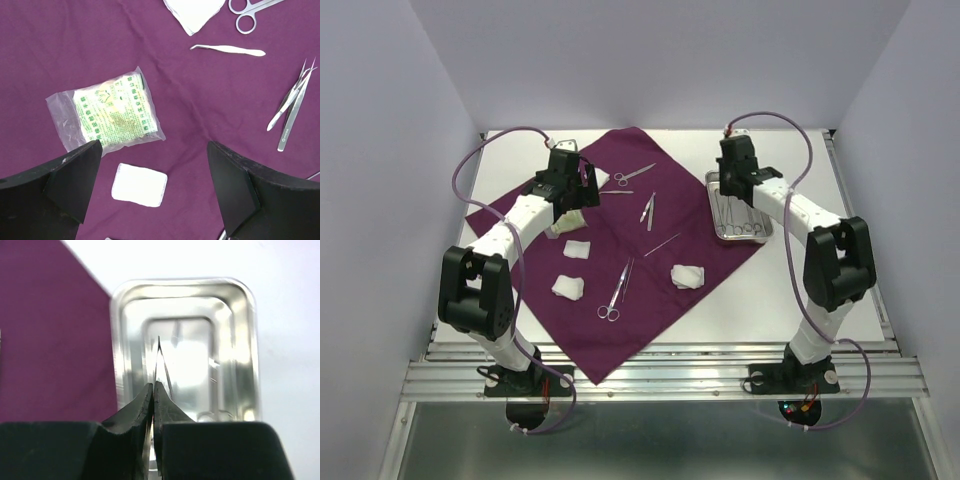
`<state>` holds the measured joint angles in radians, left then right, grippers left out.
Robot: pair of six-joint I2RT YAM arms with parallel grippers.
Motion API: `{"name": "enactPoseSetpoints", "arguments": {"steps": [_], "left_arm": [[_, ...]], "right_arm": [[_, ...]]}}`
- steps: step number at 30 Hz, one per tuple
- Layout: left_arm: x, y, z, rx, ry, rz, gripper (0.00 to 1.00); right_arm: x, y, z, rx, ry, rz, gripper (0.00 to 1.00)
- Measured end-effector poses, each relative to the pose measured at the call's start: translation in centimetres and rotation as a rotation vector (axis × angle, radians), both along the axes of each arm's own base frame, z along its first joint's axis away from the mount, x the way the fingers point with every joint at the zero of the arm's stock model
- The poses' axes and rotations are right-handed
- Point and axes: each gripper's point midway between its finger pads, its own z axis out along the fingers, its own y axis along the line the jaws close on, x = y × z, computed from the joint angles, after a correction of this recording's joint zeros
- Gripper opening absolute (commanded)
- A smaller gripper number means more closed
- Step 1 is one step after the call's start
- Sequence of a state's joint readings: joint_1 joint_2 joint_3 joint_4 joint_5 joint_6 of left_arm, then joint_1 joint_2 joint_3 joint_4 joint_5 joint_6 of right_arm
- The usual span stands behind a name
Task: Prepare the surgical pack
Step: Place the medical item in the container.
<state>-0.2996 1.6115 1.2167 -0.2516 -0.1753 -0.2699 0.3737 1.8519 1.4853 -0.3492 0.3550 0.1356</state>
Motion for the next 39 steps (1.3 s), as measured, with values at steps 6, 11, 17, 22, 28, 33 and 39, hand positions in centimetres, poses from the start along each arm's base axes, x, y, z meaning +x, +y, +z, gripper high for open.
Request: {"name": "enactPoseSetpoints", "arguments": {"steps": [6,11,17,22,28,33,39], "left_arm": [[0.0,-0.2,0.0,-0.005,0.002,-0.01,0.99],[0.0,-0.2,-0.1,-0.006,0.004,-0.011,0.99],[0.0,-0.2,-0.1,-0.007,0.004,-0.013,0.99],[0.0,-0.2,-0.1,-0.007,0.004,-0.013,0.99],[-0.1,-0.3,-0.2,-0.008,0.007,-0.015,0.99],[-0.1,-0.3,-0.2,-0.008,0.007,-0.015,0.99],[-0.1,-0.3,-0.2,-0.008,0.006,-0.015,0.99]], "right_arm": [[-3.2,-7.1,-3.4,-0.046,0.08,-0.131,0.08],[-4.4,-8.7,-5.3,-0.065,0.114,-0.163,0.08],[-4.2,-9.1,-5.6,-0.077,0.103,-0.175,0.08],[-4.4,-9.2,-5.8,-0.08,0.106,-0.175,0.09],[-4.7,-9.3,-6.2,-0.087,0.116,-0.178,0.27],[-4.7,-9.5,-6.2,-0.093,0.116,-0.182,0.37],[-4.7,-9.4,-6.2,-0.089,0.117,-0.179,0.37]]}}
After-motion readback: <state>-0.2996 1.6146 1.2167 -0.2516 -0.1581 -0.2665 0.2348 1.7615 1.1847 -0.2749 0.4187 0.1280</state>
